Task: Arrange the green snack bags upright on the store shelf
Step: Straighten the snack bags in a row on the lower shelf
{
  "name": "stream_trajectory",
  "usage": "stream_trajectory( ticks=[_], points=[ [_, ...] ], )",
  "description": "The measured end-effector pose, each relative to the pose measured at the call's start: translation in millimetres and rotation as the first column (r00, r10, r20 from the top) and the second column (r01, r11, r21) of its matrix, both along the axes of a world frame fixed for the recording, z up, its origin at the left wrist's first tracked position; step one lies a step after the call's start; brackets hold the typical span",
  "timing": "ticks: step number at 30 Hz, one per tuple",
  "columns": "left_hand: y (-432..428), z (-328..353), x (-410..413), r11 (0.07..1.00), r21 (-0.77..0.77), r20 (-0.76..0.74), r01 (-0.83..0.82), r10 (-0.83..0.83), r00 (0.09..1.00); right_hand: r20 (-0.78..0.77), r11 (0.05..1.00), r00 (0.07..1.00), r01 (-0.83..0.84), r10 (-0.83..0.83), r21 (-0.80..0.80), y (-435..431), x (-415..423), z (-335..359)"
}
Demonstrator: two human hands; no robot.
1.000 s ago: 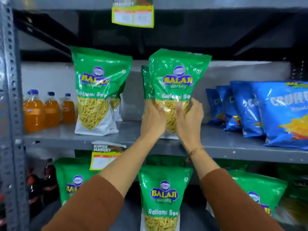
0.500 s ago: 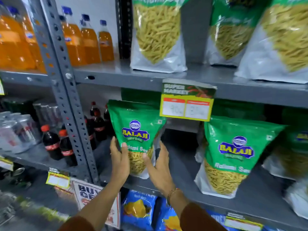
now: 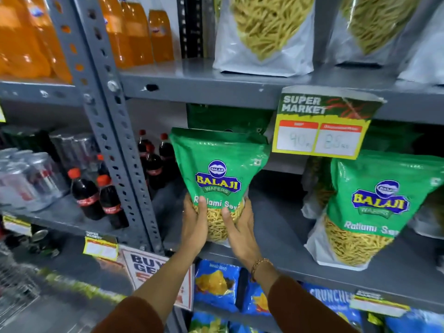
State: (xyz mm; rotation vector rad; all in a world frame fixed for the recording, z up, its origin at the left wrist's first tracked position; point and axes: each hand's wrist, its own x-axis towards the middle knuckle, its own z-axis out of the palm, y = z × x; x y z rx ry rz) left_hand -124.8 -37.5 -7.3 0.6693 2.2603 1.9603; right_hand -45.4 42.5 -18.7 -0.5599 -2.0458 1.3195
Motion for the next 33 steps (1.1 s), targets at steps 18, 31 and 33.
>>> stream_trajectory(
  ticks=[18,31,33],
  points=[
    [151,1,155,0.772,-0.084,0.035,0.63,-0.63,0.776,-0.142,0.845,0.838,0.534,-0.526,0.021,154,190,-8],
    [171,-4,173,0.778,-0.065,0.049,0.625,-0.623,0.781,-0.08,0.899,0.896,0.437,-0.437,-0.027,167,210,0],
    [173,-9,172,0.792,-0.047,0.045,0.609,-0.607,0.793,-0.077,0.914,0.911,0.406,-0.406,-0.022,168,211,1]
  ],
)
